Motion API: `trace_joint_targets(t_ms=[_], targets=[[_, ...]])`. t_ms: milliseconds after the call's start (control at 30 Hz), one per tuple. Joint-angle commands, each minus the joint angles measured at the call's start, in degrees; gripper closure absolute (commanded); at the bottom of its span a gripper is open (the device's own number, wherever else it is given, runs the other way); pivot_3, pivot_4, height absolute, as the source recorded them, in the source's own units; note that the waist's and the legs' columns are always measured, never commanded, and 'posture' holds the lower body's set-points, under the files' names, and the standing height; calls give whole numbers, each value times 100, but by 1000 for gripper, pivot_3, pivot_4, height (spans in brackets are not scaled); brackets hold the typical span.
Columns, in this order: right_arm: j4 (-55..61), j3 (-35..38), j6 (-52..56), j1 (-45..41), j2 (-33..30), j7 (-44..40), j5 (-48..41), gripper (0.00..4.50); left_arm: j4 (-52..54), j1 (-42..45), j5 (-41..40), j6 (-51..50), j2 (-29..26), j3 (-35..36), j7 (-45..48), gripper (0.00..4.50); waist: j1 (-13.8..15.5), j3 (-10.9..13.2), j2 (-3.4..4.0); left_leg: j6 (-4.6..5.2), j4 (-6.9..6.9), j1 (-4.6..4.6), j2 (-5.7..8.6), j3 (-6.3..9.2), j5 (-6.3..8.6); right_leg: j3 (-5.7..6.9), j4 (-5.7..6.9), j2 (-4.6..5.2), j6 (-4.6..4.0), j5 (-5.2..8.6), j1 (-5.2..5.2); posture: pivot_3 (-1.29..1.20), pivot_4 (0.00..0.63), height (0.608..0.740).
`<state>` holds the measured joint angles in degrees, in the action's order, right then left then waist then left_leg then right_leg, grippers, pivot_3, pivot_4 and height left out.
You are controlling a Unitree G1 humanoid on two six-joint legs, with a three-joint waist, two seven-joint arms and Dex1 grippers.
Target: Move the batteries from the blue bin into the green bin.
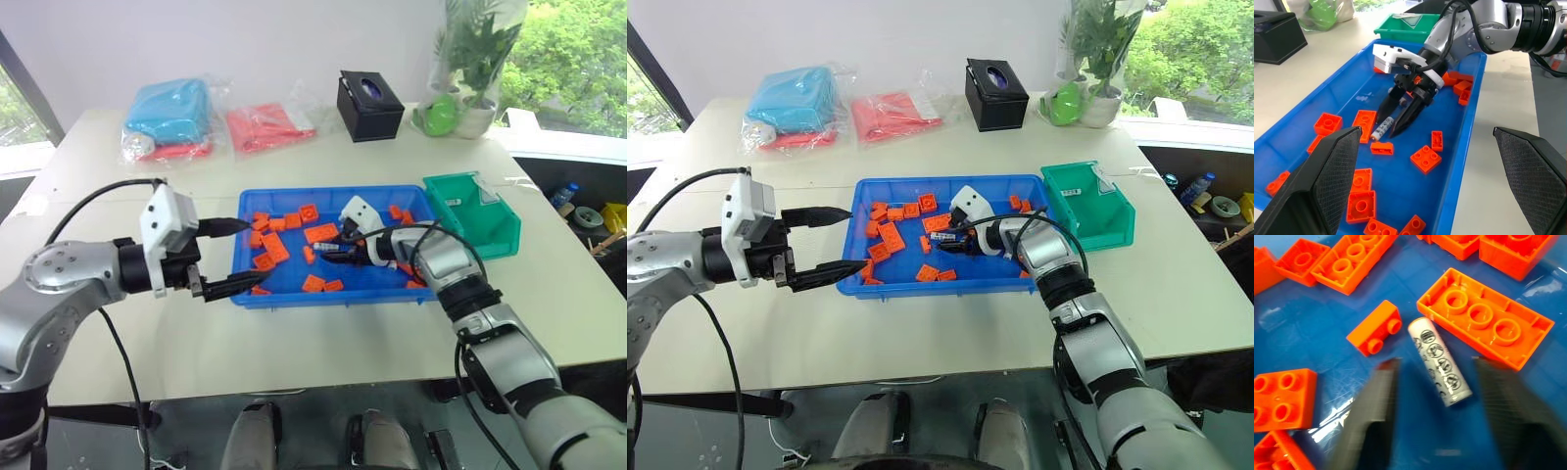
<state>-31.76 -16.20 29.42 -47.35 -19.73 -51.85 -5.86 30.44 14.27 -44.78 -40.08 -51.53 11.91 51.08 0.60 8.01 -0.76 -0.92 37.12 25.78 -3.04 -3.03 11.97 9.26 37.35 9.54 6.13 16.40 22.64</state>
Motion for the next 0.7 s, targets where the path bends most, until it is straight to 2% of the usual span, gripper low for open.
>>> trace_joint_targets(t_ms=[33, 67, 133, 300, 467, 600, 700], targets=[[152, 136, 26, 8, 9, -26, -20, 4105, 105, 118, -86, 10, -43, 77, 32, 0, -2, 0, 0, 0, 0, 0, 0, 0, 0, 0, 0, 0, 0, 0, 0, 0, 150, 651], [217, 155, 60, 28, 0, -21, -31, 4452, 102, 123, -89, 12, -43, 70, 46, 0, 0, 0, -1, 0, 0, 0, 0, 0, 0, 0, 0, 0, 0, 0, 0, 0, 150, 651], [542, 226, 176, 117, -82, -17, -81, 4447, 66, 157, -83, 24, -26, 29, 76, 0, 9, 0, 1, 0, 0, 0, 0, 1, 0, 0, 1, 0, 0, 0, 0, 0, 150, 651], [2037, 1574, 1322, 130, -967, 613, -496, 4447, -32, 296, -105, 25, 108, -158, 172, 0, 45, 16, 24, -1, 10, 18, 7, 4, 0, -2, -5, 3, -3, -1, 1, 0, 150, 651], [2118, 2346, 1648, 214, -2024, 1039, -413, 4447, -97, 379, -31, 99, 240, -394, 299, 0, 20, -3, -6, -7, 0, 10, 7, 4, 4, -1, -13, 1, -3, -1, -2, 0, 150, 651], [1960, 2404, 1620, 478, -2499, 1159, -291, 4447, -204, 515, 47, 186, 385, -575, 380, 0, 4, -1, -4, -6, -4, 2, 5, 1, 4, -1, -15, 1, -3, -1, -5, 0, 150, 651], [1818, 2277, 1398, 753, -2606, 1227, -155, 4447, -277, 606, 110, 246, 476, -682, 428, 0, -14, -1, -3, 1, -8, -6, 3, -2, 0, -1, -15, 2, -2, -1, -10, 0, 150, 651]])
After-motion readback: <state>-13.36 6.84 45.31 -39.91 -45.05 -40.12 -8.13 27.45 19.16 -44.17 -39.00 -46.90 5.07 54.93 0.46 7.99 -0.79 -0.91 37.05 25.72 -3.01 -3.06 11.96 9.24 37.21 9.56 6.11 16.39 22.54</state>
